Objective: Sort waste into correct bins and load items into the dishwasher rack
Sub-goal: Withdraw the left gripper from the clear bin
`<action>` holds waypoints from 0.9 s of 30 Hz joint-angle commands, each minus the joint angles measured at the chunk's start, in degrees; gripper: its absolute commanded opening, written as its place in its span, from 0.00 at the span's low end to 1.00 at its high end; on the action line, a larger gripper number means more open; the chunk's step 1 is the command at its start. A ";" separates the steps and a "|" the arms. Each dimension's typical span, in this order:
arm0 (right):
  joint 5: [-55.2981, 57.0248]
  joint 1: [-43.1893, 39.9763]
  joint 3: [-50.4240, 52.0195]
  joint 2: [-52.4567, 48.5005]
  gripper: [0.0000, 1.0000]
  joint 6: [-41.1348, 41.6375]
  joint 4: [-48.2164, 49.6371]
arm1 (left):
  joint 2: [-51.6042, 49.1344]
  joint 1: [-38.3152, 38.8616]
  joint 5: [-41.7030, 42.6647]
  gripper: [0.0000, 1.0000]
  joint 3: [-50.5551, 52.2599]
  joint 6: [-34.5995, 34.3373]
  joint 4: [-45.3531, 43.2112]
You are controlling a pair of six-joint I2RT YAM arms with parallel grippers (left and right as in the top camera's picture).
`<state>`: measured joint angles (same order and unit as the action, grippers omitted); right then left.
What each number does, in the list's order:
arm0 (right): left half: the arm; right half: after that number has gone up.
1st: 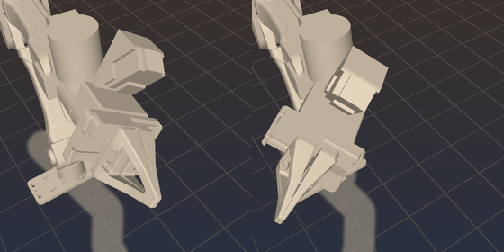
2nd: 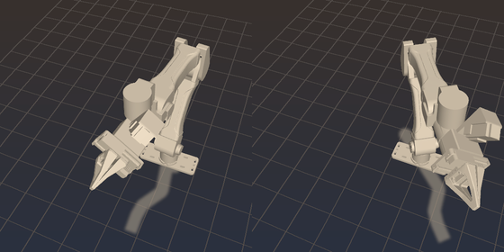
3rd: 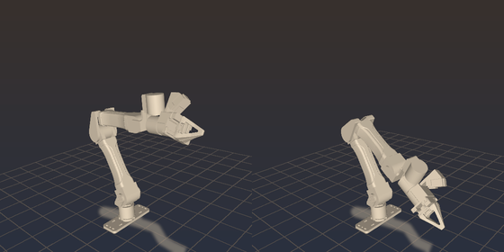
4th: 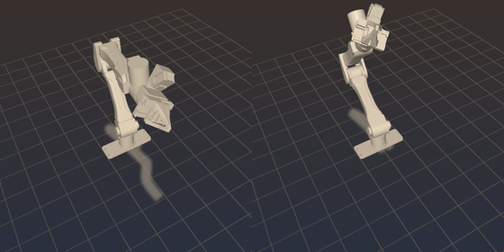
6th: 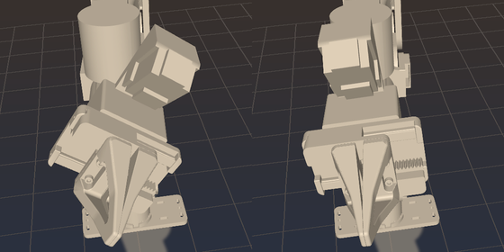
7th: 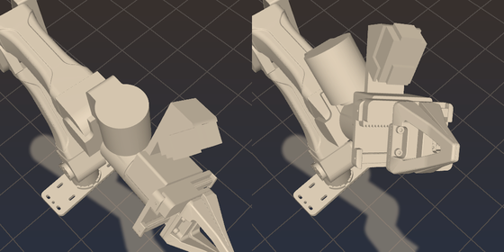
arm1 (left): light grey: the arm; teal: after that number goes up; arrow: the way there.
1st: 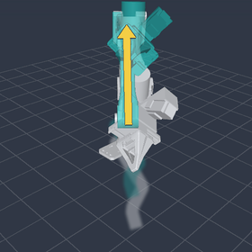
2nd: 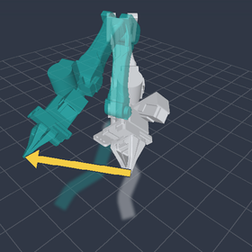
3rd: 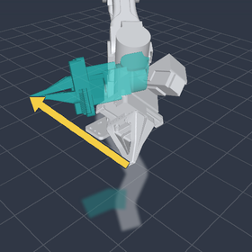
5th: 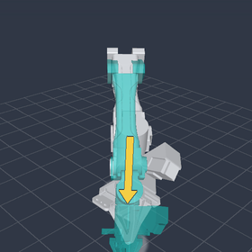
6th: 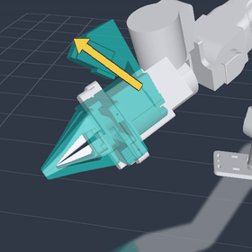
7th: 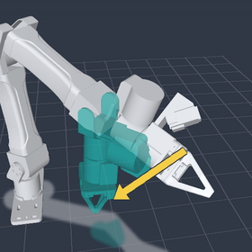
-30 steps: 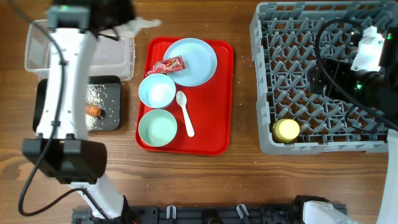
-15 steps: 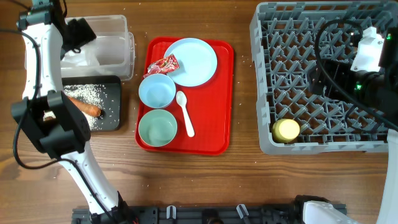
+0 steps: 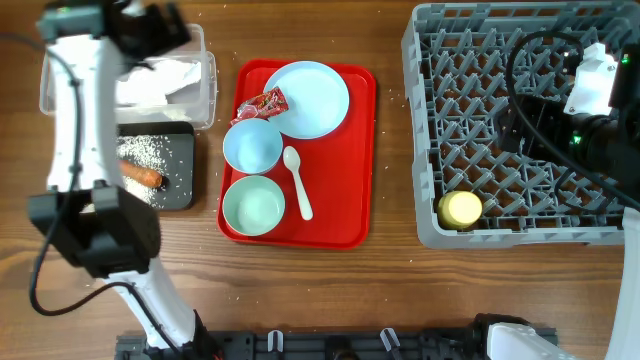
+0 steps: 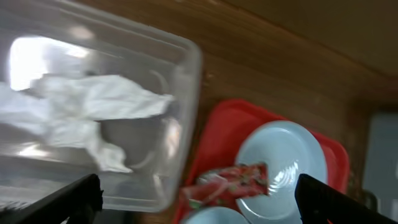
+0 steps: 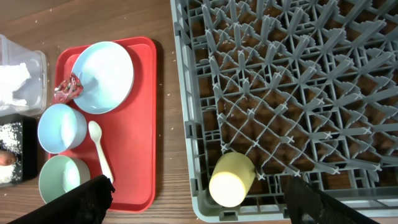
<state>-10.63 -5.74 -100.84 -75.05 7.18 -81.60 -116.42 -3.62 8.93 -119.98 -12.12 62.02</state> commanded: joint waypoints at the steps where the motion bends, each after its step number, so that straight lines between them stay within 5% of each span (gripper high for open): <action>1: 0.59 -0.13 -0.11 -0.61 0.91 -1.18 0.28 | -3.17 9.64 0.59 0.99 0.04 4.66 0.57; 15: 0.59 -0.13 -0.11 -0.61 0.91 -1.22 0.04 | -18.23 25.38 -20.39 0.88 0.09 4.17 1.07; 27: 0.59 -0.13 -0.11 -0.61 0.92 -2.32 0.04 | -20.63 25.09 -24.44 0.56 0.24 0.94 3.06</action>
<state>-10.63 -5.74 -100.84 -75.05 5.89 -81.65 -135.55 21.65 -14.33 -119.96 -10.52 64.79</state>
